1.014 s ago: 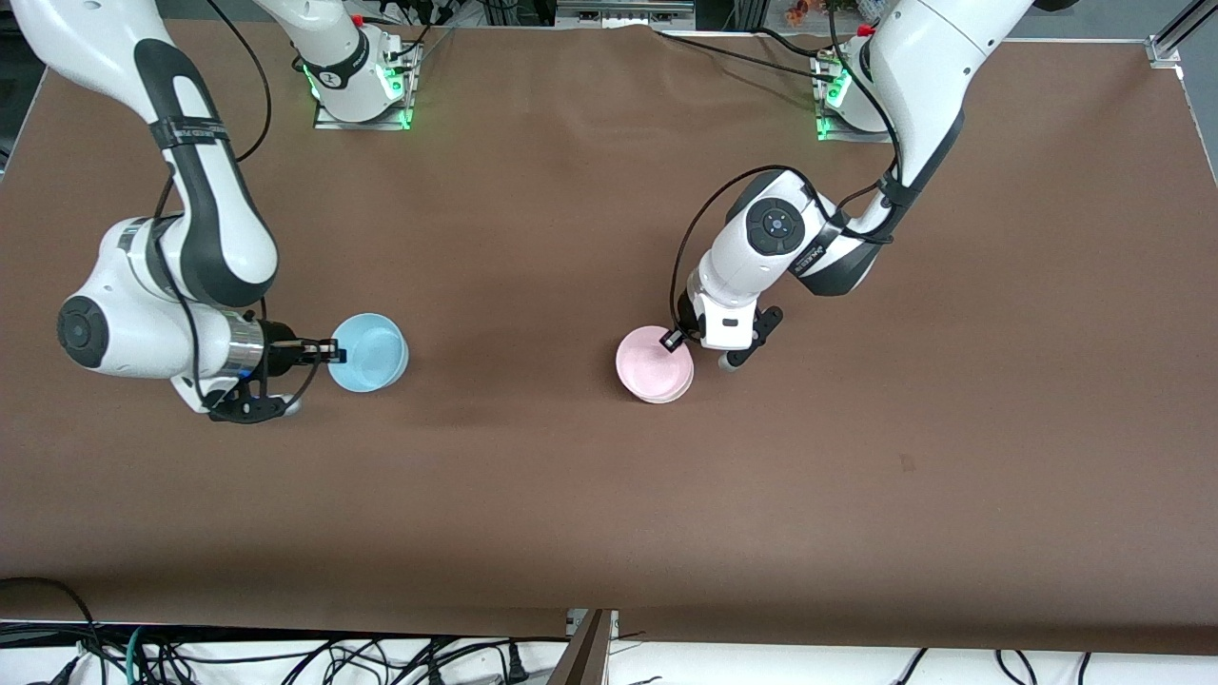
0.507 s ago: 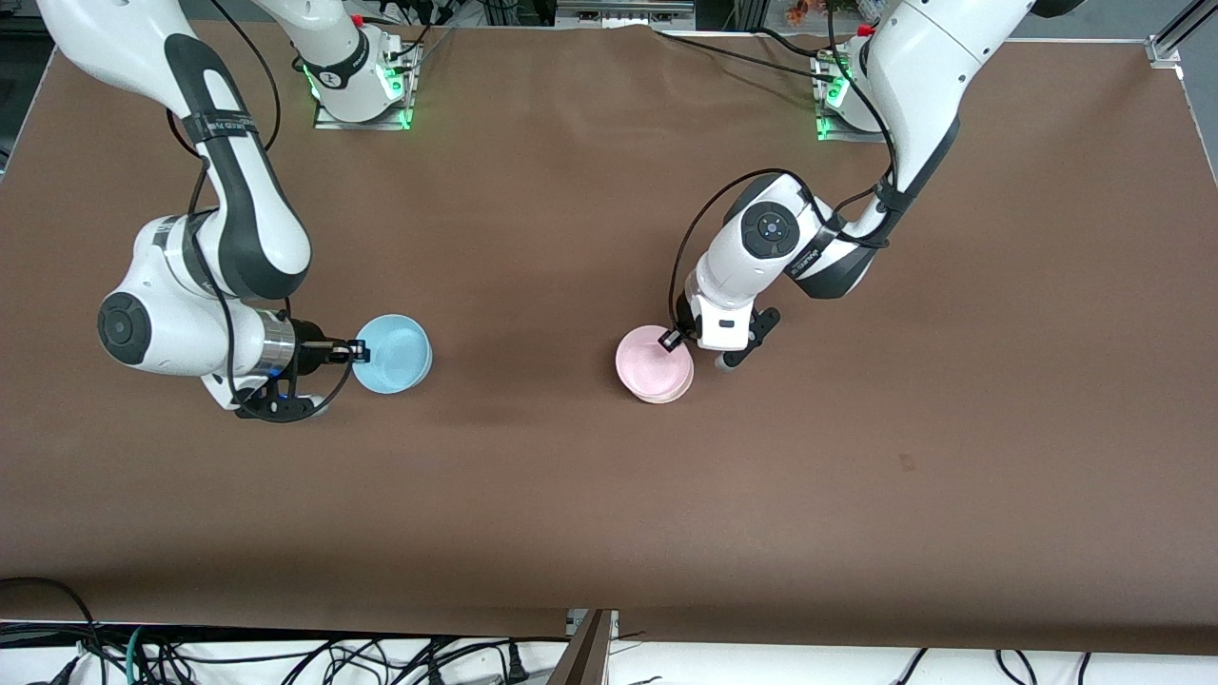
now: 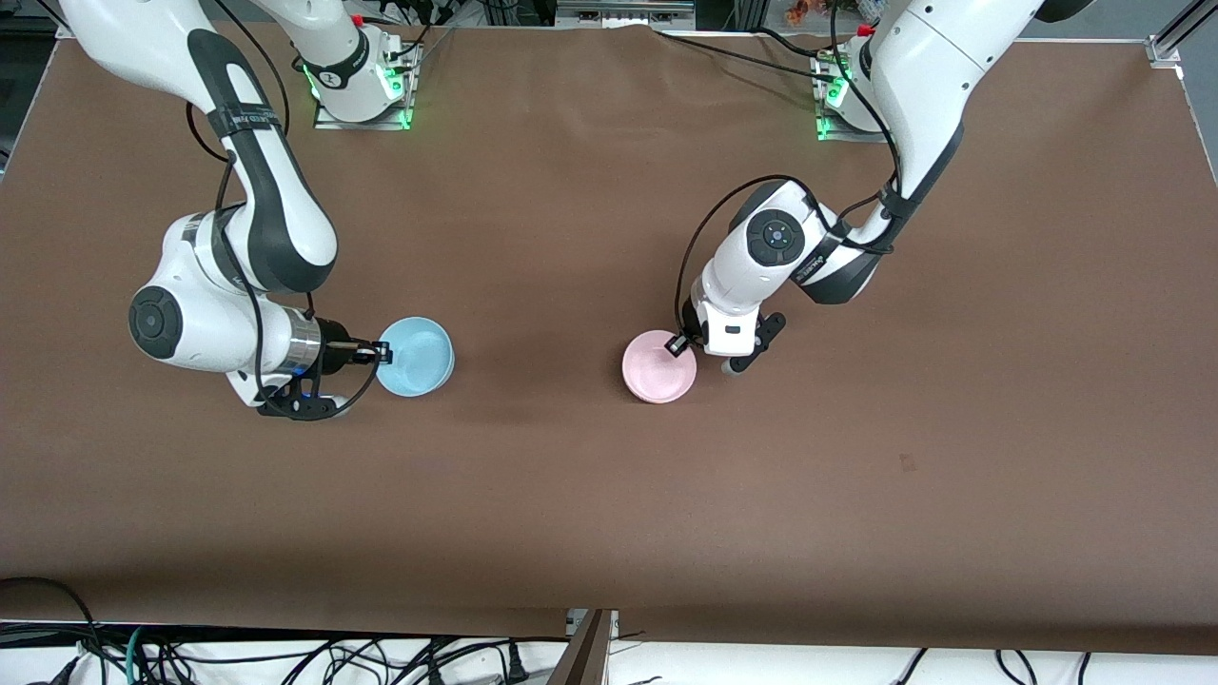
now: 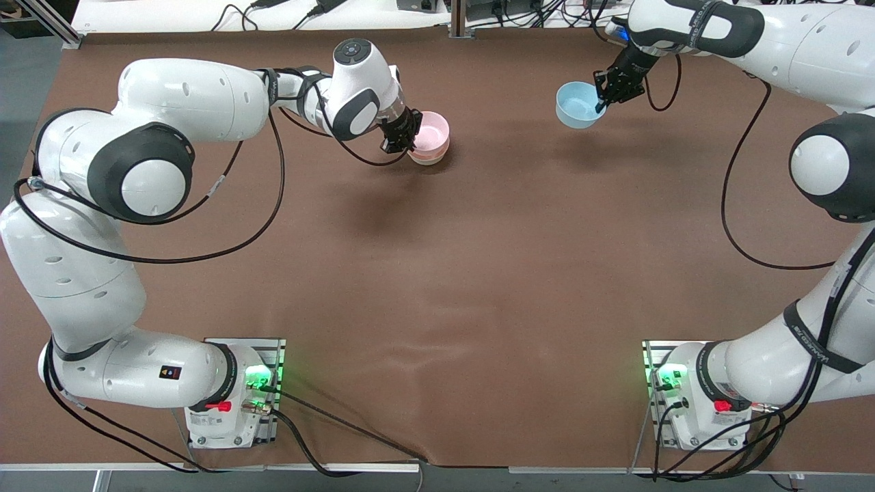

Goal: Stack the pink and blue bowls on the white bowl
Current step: 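Lower the pink bowl into the white bowl while the right gripper carries the blue bowl, then place the blue bowl onto the pink bowl while the left gripper withdraws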

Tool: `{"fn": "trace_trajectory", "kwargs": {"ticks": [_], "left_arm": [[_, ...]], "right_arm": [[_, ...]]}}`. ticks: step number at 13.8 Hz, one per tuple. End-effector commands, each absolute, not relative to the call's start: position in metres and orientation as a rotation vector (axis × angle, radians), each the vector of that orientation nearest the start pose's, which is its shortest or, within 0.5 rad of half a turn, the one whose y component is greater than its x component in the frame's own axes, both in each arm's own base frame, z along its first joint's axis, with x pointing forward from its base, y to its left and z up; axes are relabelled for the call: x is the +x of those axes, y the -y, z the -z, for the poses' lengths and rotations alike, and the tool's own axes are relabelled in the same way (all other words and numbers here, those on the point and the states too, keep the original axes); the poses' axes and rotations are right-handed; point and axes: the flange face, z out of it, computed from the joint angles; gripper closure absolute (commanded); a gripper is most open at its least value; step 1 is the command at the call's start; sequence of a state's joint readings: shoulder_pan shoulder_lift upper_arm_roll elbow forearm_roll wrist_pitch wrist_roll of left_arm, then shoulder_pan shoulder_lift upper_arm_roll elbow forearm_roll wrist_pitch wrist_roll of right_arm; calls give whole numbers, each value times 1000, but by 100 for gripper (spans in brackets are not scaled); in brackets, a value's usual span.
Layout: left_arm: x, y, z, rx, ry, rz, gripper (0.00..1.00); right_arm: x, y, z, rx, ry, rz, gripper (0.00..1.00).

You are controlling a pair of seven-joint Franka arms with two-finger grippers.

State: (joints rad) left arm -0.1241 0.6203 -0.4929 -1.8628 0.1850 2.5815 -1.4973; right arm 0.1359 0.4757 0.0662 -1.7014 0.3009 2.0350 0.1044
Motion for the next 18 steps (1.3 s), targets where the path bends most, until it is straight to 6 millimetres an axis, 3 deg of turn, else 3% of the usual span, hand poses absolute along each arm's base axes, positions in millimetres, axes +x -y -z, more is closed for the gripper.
{"fn": "trace_trajectory", "kwargs": {"ticks": [1, 6, 7, 8, 9, 14, 18], "left_arm": [[555, 361, -228, -3112, 1372, -42, 100], [553, 361, -219, -3105, 1373, -62, 100], [554, 361, -219, -3106, 1374, -61, 93], [556, 357, -220, -3105, 1380, -56, 63], [561, 353, -222, -3102, 1394, -47, 49], [571, 348, -247, -3119, 1413, 13, 39], [583, 336, -307, -3103, 1364, 83, 42]], "right_arm": [[638, -166, -312, -2854, -147, -251, 100], [635, -196, -310, -2860, -199, -223, 100], [635, -195, -309, -2860, -218, -222, 100], [635, -197, -306, -2861, -224, -228, 100], [634, -201, -306, -2860, -220, -222, 100], [629, -239, -301, -2856, -336, -175, 100], [617, -290, -292, -2834, -452, -124, 100]]}}
